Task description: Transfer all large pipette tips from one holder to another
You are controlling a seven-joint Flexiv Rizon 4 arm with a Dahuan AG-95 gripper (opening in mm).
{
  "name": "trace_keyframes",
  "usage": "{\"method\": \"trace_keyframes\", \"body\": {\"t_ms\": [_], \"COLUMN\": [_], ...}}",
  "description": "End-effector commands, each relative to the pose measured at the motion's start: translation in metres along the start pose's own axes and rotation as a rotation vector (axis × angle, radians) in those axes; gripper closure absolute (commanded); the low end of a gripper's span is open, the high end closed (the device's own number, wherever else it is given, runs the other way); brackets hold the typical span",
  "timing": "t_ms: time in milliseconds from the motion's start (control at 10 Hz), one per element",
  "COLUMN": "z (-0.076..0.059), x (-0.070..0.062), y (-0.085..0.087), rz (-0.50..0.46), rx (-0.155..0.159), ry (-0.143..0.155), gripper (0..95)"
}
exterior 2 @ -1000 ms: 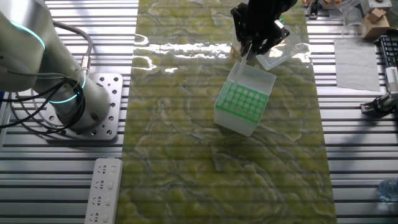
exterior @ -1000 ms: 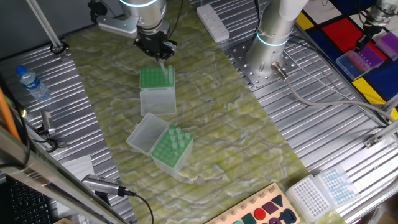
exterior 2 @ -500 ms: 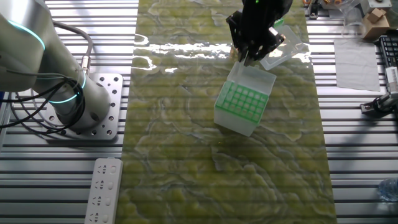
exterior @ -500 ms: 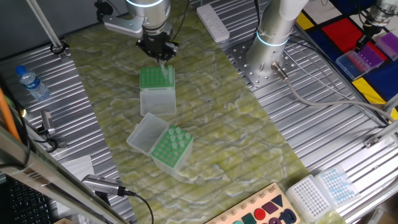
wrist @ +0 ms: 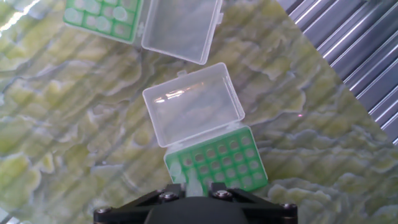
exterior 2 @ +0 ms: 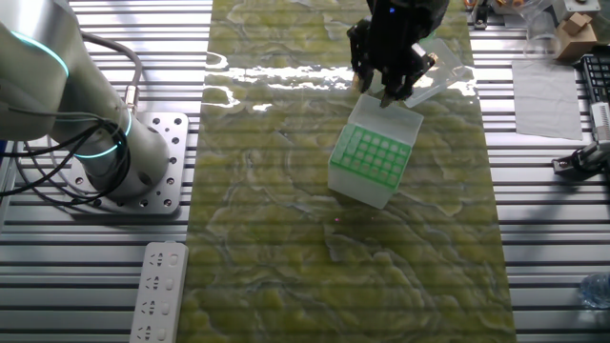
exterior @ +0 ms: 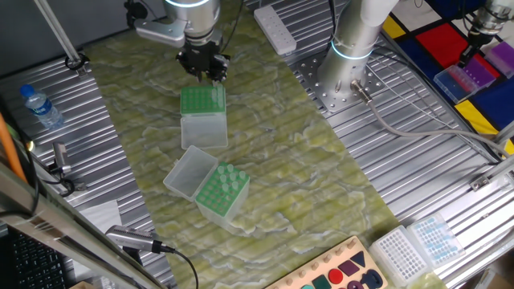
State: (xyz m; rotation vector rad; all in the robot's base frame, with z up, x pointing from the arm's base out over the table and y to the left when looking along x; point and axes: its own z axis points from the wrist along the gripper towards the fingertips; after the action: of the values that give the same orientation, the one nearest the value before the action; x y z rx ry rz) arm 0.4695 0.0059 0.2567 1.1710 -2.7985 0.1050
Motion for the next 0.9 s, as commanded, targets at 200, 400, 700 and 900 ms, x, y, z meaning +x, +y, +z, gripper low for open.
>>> {"method": "trace_keyframes", "body": {"t_ms": [200,400,700,900], "z": [-0.006,-0.006,0.001,0.011], "x": [-0.038,-0.076,-0.135,-0.161], "y": [0.011,0.025,0.061,0.08], "rz": [0.167,0.263,0.404,0.439], "rx": [-0.042,-0.063,-0.094,-0.09], "ry": [-0.018,-0.032,-0.061,-0.097], "gripper": [57.0,57.0,57.0,57.0]}}
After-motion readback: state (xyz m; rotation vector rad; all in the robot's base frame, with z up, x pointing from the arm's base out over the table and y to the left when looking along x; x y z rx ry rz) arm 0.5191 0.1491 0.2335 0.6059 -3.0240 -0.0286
